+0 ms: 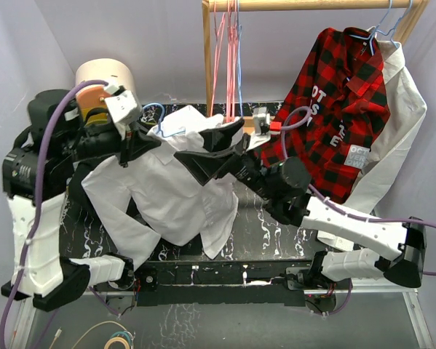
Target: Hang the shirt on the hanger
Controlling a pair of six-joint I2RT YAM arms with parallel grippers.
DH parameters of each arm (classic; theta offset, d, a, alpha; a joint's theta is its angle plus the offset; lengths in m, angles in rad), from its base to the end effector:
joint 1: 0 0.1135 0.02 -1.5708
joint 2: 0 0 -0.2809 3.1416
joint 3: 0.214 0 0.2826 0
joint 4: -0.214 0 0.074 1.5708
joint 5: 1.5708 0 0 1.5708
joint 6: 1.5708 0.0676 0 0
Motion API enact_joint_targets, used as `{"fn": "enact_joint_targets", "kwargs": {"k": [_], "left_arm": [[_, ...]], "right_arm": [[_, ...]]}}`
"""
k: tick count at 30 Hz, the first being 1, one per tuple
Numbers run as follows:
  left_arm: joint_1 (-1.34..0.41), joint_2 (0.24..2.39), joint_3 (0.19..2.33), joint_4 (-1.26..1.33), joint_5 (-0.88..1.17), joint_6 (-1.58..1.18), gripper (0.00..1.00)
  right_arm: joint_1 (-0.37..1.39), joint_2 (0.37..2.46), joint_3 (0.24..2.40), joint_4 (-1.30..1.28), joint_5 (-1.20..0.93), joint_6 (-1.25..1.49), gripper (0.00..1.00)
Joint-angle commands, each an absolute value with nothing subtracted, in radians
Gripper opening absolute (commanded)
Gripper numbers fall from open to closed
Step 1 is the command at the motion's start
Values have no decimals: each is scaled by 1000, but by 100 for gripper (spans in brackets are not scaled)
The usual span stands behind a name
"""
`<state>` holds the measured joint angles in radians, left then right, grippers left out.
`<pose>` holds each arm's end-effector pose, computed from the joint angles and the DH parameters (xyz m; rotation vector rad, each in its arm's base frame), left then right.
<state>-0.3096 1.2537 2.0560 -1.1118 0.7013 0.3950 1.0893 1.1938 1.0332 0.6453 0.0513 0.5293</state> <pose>0.1780 -0.1027 0.5824 1.0627 1.5100 -0.5963 0.1531 0.2856 0.4557 -0.2820 1.1649 1.4148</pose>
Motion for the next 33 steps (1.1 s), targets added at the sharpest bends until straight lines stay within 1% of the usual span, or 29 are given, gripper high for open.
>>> {"fn": "enact_joint_targets", "kwargs": {"k": [1,3,4,5,7,9,13,16,18,20,21,22,23,25,26,27,28,29,30,31,32,33], "left_arm": [[-304,1198,2103,-1113,828,465,0],[-304,1165,2048,-1126,867,535,0],[-303,1145,2007,-1110,874,549,0],[-304,1125,1953,-1091,870,555,0],[-304,1102,1884,-1070,861,575,0],[-304,1083,1816,-1035,858,584,0],[-304,1051,1701,-946,825,584,0],[-304,1041,1646,-879,768,573,0],[-304,1033,1621,-832,756,542,0],[-298,1034,1620,-792,779,486,0],[-290,1034,1625,-773,803,458,0],[-278,1031,1628,-749,823,423,0],[-269,1025,1630,-723,841,394,0],[-246,1011,1626,-688,860,342,0],[-239,999,1614,-672,867,324,0],[-230,989,1601,-662,869,311,0],[-221,976,1587,-643,868,289,0],[-212,965,1570,-624,866,275,0],[-206,956,1561,-613,860,275,0],[-202,956,1566,-613,850,271,0],[-197,959,1575,-622,847,275,0],[-196,955,1584,-644,853,300,0]], "right_arm": [[1100,1165,1188,533,-206,288,98],[1100,1043,1101,515,-354,66,98],[1099,991,1085,421,-428,-32,99],[1100,953,1105,183,-481,-178,98],[1099,946,1196,-170,-524,-283,98],[1098,965,1275,-391,-530,-308,98],[1097,921,1240,-489,-509,-276,98],[1095,844,1227,-496,-473,-233,98],[1095,837,1191,-441,-510,-152,98],[1098,917,1128,-384,-619,-54,98],[1104,964,1086,-359,-624,-13,98],[1116,972,988,-247,-565,47,99],[1141,943,864,-76,-441,94,98],[1224,872,647,365,-10,188,98],[1262,856,565,623,136,180,98],[1308,859,571,637,330,119,98],[1351,894,577,731,426,107,98],[1381,976,587,806,401,21,98],[1473,1015,632,775,544,-118,98],[1568,1017,609,895,728,-256,98],[1556,984,567,971,693,-295,98],[1541,944,585,879,651,-260,98]]}}
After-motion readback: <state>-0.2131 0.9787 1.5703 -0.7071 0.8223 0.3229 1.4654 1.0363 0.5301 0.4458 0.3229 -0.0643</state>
